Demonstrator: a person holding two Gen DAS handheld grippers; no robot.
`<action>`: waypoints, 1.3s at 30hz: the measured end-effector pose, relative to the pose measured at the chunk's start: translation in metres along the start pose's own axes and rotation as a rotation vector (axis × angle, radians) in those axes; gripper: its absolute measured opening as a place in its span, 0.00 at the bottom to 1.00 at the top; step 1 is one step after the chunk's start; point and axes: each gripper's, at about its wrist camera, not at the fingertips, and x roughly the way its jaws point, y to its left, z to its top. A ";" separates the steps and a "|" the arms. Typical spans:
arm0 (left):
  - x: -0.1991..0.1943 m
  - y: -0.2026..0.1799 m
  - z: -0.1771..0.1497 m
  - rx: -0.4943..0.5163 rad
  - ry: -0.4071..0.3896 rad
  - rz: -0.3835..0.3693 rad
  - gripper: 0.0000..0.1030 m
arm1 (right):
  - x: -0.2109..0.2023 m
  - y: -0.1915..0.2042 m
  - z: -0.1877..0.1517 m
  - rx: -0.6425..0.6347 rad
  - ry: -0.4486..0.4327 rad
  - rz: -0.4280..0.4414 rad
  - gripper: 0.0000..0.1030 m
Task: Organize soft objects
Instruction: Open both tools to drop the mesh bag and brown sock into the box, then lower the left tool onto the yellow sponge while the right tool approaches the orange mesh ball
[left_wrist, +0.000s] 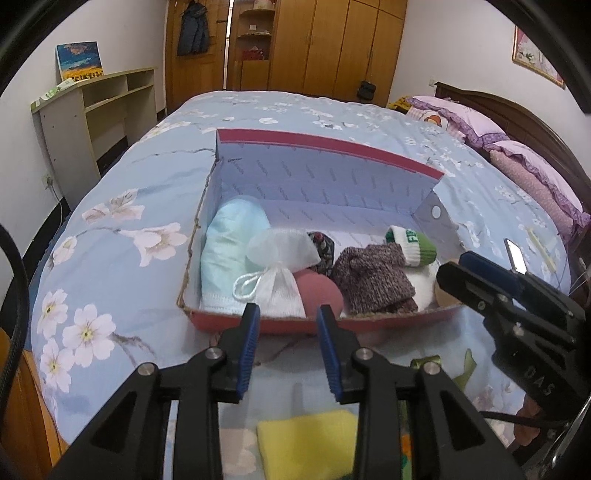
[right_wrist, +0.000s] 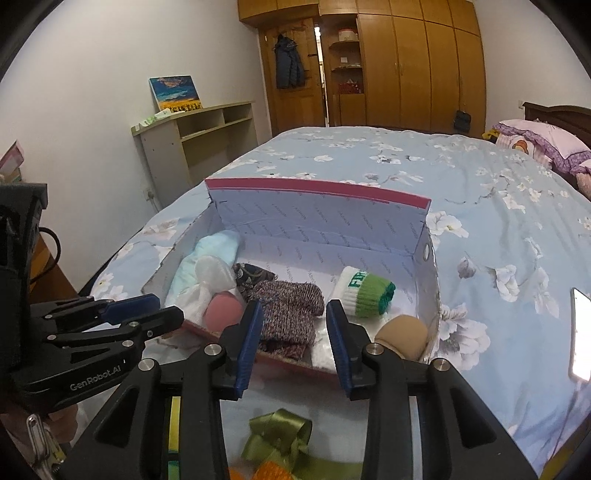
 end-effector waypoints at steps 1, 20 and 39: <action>-0.002 0.000 -0.002 -0.003 0.002 -0.002 0.32 | -0.002 0.000 -0.001 0.002 0.001 0.000 0.36; -0.024 -0.004 -0.032 -0.009 0.040 -0.031 0.32 | -0.033 0.000 -0.024 0.016 0.014 -0.003 0.36; -0.023 -0.013 -0.063 0.005 0.110 -0.037 0.47 | -0.055 0.000 -0.059 0.024 0.049 -0.005 0.36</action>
